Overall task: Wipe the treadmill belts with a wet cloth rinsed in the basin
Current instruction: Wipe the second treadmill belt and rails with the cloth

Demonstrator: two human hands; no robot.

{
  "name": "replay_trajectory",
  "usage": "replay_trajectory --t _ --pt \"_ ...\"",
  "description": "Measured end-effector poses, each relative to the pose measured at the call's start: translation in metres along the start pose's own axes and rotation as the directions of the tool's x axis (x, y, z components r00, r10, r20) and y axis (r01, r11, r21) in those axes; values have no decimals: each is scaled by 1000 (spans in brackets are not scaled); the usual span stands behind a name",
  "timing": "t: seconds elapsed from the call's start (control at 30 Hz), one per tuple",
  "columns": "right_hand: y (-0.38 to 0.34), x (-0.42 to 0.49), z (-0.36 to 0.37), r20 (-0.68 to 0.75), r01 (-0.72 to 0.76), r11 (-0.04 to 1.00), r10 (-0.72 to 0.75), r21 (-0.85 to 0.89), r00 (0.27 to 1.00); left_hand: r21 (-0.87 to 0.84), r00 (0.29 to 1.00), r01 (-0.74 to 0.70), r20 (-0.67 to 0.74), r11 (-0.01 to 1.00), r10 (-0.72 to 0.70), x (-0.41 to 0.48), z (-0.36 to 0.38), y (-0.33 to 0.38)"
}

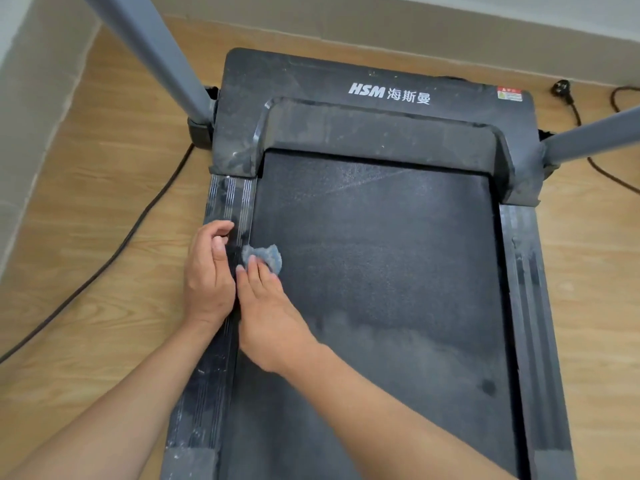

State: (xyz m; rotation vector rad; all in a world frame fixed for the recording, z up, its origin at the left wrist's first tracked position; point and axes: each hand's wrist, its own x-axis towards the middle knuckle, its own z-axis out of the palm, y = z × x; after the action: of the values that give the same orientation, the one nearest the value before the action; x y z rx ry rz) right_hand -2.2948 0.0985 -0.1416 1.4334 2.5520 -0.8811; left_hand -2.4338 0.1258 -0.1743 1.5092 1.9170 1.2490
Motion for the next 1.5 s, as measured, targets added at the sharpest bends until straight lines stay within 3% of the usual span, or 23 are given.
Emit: replay_trajectory --t 0.07,0.17,0.23,0.3,0.37,0.43,0.57,0.6,0.67,0.8,0.87,0.93,1.0,1.07,1.13,1.2,1.33,1.47,1.5 --pt "3 -3 1 37 37 984 -31 -176 999 3 1000 5 -5 1000 -5 -1 -1 -2" --pt "57 -34 -4 -67 -6 953 -15 -304 998 20 998 -50 22 999 50 0 -1 -1" --pt "114 -69 -13 -122 -110 923 70 -368 990 37 996 -87 41 996 85 0 0 0" --pt "172 -111 -31 -134 -276 888 243 -367 961 54 993 -112 51 992 109 0 0 1" --pt "223 -158 -55 -157 -488 833 462 -263 873 65 994 -99 59 993 95 -1 2 0" --pt "248 -188 -75 -73 -631 772 626 -81 776 84 996 -77 61 993 72 -1 4 0" --pt "227 -167 -71 -107 -652 707 696 275 710 83 996 -77 57 994 72 -1 4 1" --pt "213 -155 -64 -132 -630 712 689 310 713 79 995 -81 57 994 77 -1 5 2" --pt "175 -130 -47 -181 -518 798 583 307 792 79 995 -86 57 993 82 -1 6 3" --pt "68 -70 -8 -91 -149 957 176 248 980 52 997 -70 49 996 67 0 5 5" --pt "15 -43 10 -52 -6 986 15 168 999 39 996 -83 15 996 83 0 3 6" --pt "-6 -30 17 10 3 1000 -3 2 1000 30 997 -78 8 996 78 1 1 4" --pt "4 -40 11 27 21 982 -16 -189 1000 30 998 -63 23 998 63 -1 0 1" --pt "37 -67 1 16 20 967 -16 -252 1000 30 996 -79 39 996 78 -1 -2 1" --pt "85 -101 -5 -67 -58 958 41 -282 997 39 992 -111 60 993 108 0 -1 1" --pt "138 -144 -18 -123 -237 929 210 -283 970 48 990 -124 72 991 120 -1 -1 2" --pt "223 -230 -57 -24 -603 797 603 -31 798 53 990 -122 80 991 118 -1 3 2" --pt "208 -215 -54 -69 -652 725 679 223 731 46 990 -123 77 991 119 -2 4 4" --pt "192 -202 -48 -94 -627 738 663 247 743 39 991 -115 73 993 112 -2 4 5"
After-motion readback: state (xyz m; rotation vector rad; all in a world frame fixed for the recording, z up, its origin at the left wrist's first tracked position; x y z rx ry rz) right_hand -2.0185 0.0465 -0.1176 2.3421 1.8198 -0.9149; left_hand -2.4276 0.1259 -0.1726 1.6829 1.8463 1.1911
